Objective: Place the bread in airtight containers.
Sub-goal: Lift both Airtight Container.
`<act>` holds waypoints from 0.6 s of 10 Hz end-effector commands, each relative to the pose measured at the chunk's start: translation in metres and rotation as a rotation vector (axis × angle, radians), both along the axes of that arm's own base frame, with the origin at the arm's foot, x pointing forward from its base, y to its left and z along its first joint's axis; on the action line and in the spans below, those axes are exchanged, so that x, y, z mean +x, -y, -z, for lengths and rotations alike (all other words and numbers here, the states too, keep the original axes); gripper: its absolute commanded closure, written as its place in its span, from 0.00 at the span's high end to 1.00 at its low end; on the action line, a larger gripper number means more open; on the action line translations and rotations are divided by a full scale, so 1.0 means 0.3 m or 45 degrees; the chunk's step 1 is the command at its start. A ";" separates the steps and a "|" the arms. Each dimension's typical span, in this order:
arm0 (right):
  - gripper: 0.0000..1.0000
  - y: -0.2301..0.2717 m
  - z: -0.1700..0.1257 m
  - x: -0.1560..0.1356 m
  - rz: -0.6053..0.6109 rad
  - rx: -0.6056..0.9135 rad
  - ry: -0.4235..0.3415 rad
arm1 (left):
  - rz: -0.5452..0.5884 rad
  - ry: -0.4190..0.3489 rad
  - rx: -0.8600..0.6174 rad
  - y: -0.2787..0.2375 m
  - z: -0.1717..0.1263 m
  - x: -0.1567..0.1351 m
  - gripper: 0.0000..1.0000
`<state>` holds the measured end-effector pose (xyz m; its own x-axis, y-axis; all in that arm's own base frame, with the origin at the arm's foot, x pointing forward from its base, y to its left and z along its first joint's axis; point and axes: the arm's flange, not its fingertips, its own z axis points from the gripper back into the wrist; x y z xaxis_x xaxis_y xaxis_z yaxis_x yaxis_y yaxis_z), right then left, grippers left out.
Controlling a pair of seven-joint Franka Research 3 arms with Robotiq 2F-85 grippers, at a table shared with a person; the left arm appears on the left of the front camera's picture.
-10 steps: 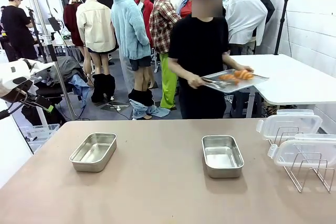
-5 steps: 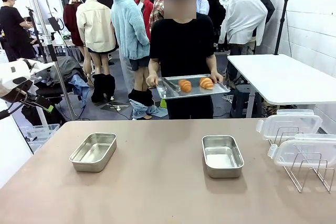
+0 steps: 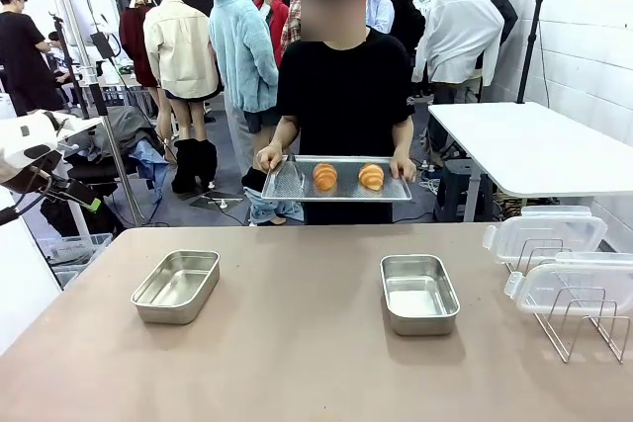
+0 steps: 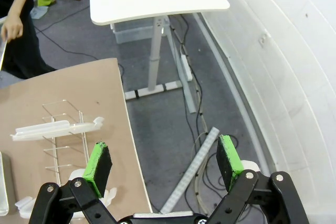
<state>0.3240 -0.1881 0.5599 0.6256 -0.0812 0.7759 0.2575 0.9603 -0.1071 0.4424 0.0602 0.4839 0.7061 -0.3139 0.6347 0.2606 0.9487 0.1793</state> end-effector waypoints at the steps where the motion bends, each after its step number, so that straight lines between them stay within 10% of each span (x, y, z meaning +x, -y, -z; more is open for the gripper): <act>1: 1.00 0.000 0.009 0.002 0.004 0.006 -0.011 | -0.006 0.003 -0.004 -0.006 -0.001 -0.008 1.00; 6: 1.00 0.000 0.009 0.002 0.004 0.006 -0.011 | -0.006 0.003 -0.004 -0.006 -0.001 -0.008 1.00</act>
<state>0.3240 -0.1881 0.5599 0.6256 -0.0812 0.7759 0.2575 0.9603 -0.1071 0.4424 0.0602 0.4839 0.7061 -0.3139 0.6347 0.2606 0.9487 0.1793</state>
